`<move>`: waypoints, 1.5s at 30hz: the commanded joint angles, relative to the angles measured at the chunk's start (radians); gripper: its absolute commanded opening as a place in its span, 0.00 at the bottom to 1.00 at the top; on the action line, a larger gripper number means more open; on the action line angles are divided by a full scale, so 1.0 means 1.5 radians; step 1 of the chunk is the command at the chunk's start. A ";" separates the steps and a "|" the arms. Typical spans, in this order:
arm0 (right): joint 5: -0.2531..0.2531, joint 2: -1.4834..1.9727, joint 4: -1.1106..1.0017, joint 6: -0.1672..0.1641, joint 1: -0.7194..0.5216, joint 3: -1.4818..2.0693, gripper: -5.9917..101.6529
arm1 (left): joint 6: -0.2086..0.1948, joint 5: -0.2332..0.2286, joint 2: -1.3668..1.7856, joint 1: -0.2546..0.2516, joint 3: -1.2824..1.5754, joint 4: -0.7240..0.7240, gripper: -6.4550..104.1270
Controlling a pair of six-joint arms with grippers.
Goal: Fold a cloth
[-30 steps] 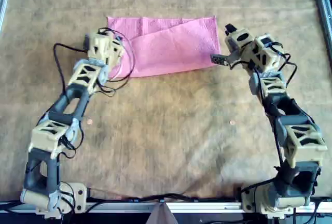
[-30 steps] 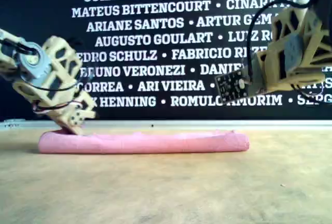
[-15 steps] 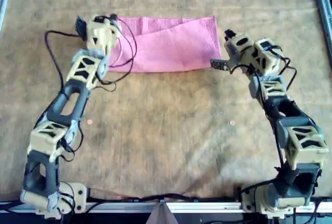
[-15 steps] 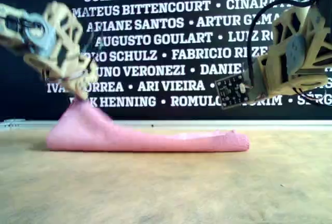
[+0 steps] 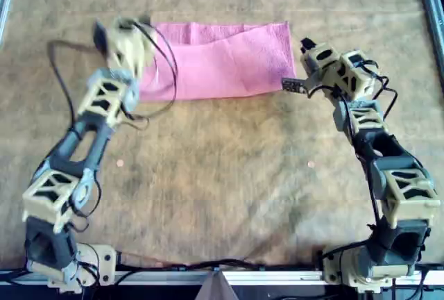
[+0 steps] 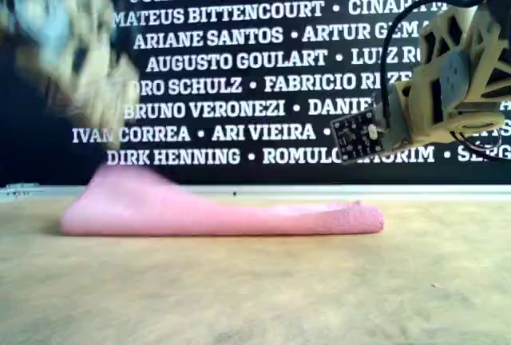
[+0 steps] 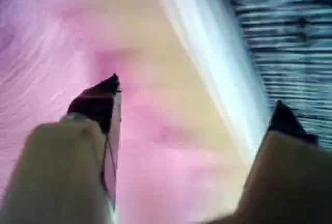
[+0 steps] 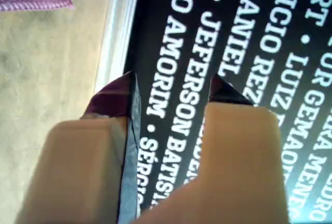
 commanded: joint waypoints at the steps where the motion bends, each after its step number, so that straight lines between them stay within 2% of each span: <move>1: -0.003 0.074 -0.014 -0.002 -0.006 -0.008 0.57 | -0.022 -0.003 0.114 -0.022 0.002 -0.008 0.96; 4: -0.003 0.076 -0.014 -0.002 -0.005 -0.008 0.57 | -0.062 0.007 0.244 -0.022 -0.007 -0.008 0.96; 6: -0.003 0.076 -0.013 -0.002 -0.005 -0.007 0.57 | -0.086 -0.001 0.265 -0.022 0.019 -0.008 0.96; 9: -0.004 0.106 -0.012 -0.002 -0.006 0.060 0.57 | -0.103 -0.003 0.280 -0.013 0.136 -0.007 0.96; 12: -0.004 0.251 -0.011 -0.002 -0.005 0.221 0.57 | -0.103 -0.004 0.370 -0.014 0.285 -0.007 0.96; 17: -0.004 0.590 -0.012 -0.002 -0.004 0.530 0.57 | -0.104 0.004 0.678 -0.020 0.538 -0.008 0.96; 25: 0.007 0.966 -0.012 -0.002 -0.008 0.848 0.56 | -0.104 -0.004 1.048 -0.012 0.887 -0.008 0.96; 33: 0.007 1.209 -0.011 -0.002 -0.034 1.036 0.56 | -0.103 -0.004 1.382 -0.012 1.142 -0.009 0.96; 40: 0.007 1.228 -0.011 -0.001 -0.146 1.037 0.56 | -0.104 -0.005 1.400 -0.009 1.188 -0.009 0.96; 41: 0.007 1.226 -0.010 -0.001 -0.147 1.037 0.56 | -0.104 -0.005 1.400 -0.001 1.188 -0.008 0.96; 45: -0.001 1.209 -0.010 0.000 -0.139 1.037 0.56 | -0.104 -0.005 1.400 0.067 1.208 -0.008 0.96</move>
